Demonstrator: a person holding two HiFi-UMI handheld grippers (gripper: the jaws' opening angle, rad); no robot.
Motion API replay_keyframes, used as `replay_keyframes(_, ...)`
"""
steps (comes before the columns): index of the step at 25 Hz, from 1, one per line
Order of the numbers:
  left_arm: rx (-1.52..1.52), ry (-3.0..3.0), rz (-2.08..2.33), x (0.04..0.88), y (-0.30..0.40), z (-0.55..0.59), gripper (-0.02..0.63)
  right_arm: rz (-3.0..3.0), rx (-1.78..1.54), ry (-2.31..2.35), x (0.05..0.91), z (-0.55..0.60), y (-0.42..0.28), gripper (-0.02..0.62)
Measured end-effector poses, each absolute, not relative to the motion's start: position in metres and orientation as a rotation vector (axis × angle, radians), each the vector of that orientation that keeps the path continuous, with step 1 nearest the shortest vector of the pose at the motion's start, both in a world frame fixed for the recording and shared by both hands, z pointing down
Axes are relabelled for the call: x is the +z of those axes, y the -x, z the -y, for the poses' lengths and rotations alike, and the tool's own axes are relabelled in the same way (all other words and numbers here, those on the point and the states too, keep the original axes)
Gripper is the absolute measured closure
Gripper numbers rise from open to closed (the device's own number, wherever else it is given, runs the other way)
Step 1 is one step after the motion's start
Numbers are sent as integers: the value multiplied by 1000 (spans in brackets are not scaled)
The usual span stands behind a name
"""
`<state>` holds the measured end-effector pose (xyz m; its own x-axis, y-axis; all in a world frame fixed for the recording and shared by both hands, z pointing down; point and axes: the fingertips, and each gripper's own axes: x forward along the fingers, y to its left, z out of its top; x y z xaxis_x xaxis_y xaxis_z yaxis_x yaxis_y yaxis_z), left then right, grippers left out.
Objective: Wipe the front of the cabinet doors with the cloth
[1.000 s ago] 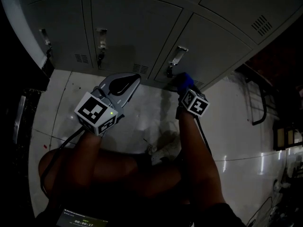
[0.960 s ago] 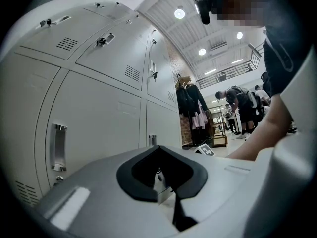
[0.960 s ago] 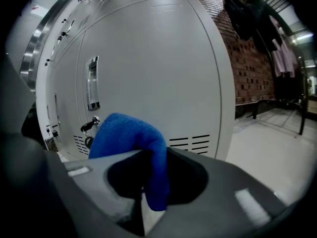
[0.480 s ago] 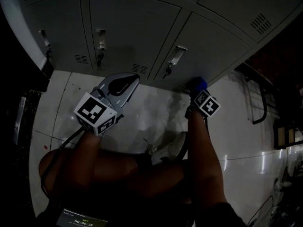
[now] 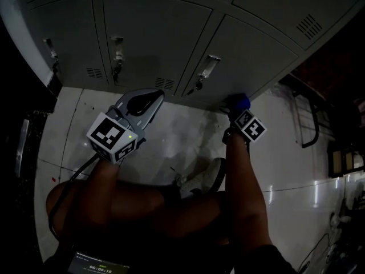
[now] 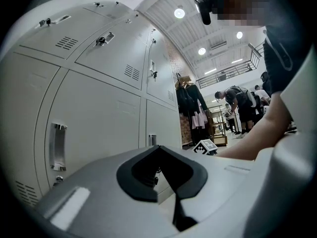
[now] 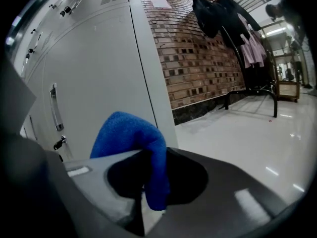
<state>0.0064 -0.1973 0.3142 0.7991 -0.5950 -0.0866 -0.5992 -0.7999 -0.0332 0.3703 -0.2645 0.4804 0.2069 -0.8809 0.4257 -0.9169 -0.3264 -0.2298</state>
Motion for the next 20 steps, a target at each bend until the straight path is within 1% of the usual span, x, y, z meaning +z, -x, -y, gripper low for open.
replay_keyframes(4,127,2930,-977,311,-5,196,601,1879,715,-2320,453,260,-346,526)
replay_keyframes(7,142,2937,-967,306,-4,194,601,1996,584,-2265,413,260,-319,526)
replay_keyframes(13,159,2949,-939,300,-2,190,601,2282,235,-2005,337,238,-234,526)
replay_keyframes(20,147,2934,-925,298,-5,186,601,2714,99,-1617,294,194,-135,526)
